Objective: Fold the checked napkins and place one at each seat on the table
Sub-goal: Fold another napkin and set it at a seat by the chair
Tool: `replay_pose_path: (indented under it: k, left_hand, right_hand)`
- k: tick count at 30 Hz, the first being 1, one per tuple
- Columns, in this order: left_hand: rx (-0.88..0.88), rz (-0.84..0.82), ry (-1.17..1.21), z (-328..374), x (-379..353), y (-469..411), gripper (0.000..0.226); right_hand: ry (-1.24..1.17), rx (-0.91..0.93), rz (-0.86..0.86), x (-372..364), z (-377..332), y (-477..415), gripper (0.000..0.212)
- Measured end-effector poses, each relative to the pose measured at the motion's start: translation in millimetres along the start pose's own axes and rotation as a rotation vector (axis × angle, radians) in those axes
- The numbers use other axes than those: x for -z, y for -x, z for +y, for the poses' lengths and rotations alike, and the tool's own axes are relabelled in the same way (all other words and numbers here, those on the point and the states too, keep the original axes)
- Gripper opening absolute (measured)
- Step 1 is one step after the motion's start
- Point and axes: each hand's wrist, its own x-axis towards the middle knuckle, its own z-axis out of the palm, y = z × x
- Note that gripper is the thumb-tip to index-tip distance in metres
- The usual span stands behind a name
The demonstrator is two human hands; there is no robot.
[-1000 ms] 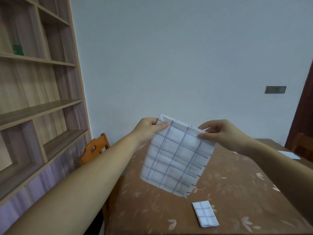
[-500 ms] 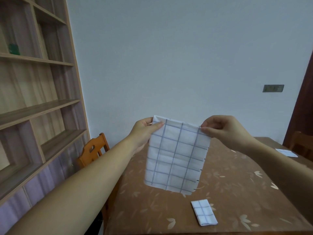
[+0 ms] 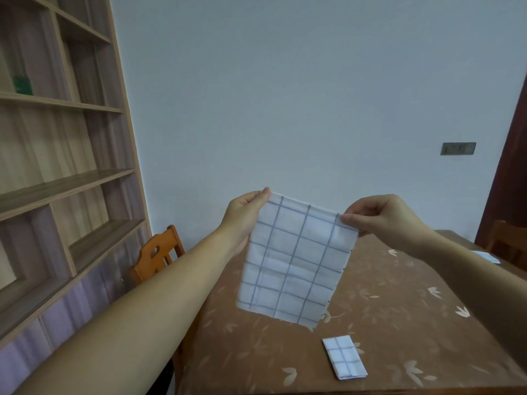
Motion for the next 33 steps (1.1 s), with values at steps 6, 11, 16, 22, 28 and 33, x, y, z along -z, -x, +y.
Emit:
replay_pose_path:
  k: [6,11,16,22,28,33]
  left_hand:
    - [-0.091,-0.033,-0.129,2,-18,3,0.022]
    - [-0.121,-0.118,-0.191,4,-31,9,0.041]
    - [-0.294,-0.002,-0.325,2,-29,14,0.042]
    - [-0.354,0.137,-0.478,-15,-17,20,0.059]
    - [-0.267,0.027,-0.529,-33,-4,28,0.068]
    - [-0.287,0.109,-0.602,-46,5,25,0.073]
  right_hand:
    - [0.321,-0.014,-0.156,-10,-8,2,0.027]
    - [0.521,0.182,-0.02,-33,-25,-1,0.039]
    - [0.527,0.268,0.036,-33,-27,-5,0.044]
    - [0.431,0.221,0.084,-24,-28,-9,0.047]
    - [0.366,0.13,0.107,-13,-25,-14,0.048]
    - [0.407,0.096,0.071,-6,-23,-15,0.047]
